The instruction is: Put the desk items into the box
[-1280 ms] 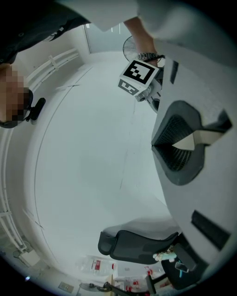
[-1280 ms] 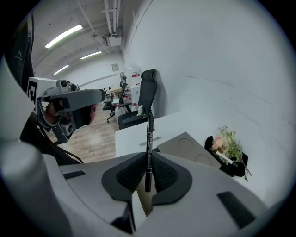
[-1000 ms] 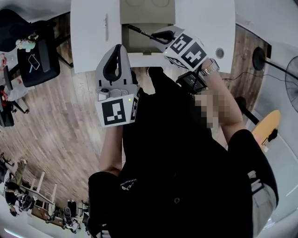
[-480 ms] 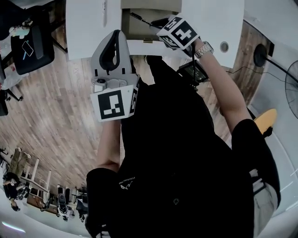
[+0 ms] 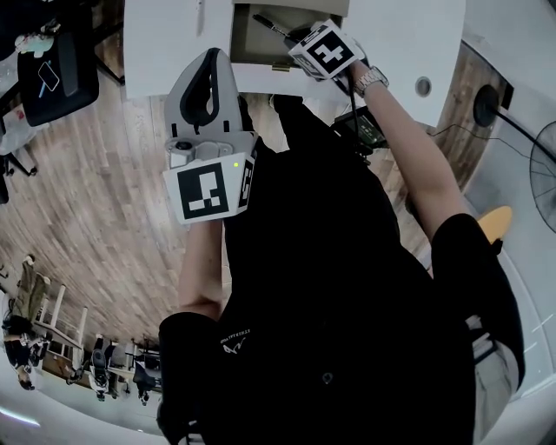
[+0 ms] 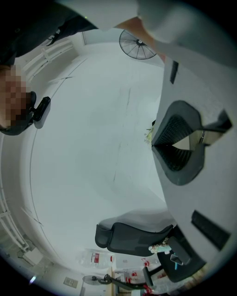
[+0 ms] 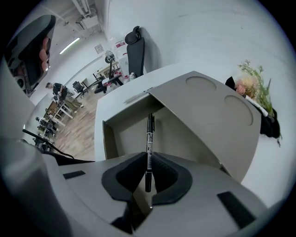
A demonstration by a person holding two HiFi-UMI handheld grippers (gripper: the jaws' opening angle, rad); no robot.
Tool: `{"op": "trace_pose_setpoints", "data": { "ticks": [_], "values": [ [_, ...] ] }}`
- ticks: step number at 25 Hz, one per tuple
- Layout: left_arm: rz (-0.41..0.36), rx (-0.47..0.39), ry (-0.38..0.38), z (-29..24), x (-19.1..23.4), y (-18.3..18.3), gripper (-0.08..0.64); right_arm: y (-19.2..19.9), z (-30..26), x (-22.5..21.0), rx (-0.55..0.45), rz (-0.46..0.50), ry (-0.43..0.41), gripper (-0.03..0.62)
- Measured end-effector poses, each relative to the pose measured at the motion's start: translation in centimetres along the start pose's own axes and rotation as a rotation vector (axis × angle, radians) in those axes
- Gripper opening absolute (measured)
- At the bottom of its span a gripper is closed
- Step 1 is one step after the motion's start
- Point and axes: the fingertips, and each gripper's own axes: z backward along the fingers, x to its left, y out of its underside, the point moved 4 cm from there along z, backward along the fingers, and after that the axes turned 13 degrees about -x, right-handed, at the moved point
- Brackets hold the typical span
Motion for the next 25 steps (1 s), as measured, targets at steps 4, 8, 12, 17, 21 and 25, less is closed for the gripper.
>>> {"op": "trace_pose_setpoints", "data": {
  "ticks": [4,8,12,17,21,25],
  "values": [
    [0.001,0.005,-0.017,0.5,0.5,0.3,0.008,0.4,-0.9,-0.2,0.025,0.01,0.005,0.04],
    [0.004,0.01,-0.031,0.9,1.2,0.5,0.008,0.5,-1.8,-0.3,0.05,0.014,0.009,0.04],
    [0.007,0.012,-0.04,1.2,1.5,0.5,0.008,0.5,-1.8,-0.5,0.065,-0.007,0.002,0.04],
    [0.009,0.012,-0.047,1.4,2.2,0.6,0.008,0.3,-2.1,-0.3,0.07,-0.004,0.007,0.041],
    [0.006,0.013,-0.041,1.4,2.6,0.6,0.008,0.2,-2.3,-0.2,0.087,0.015,0.027,0.041],
    [0.005,0.01,-0.034,1.5,2.7,0.4,0.008,0.2,-2.4,0.2,0.092,0.048,0.039,0.041]
  ]
}}
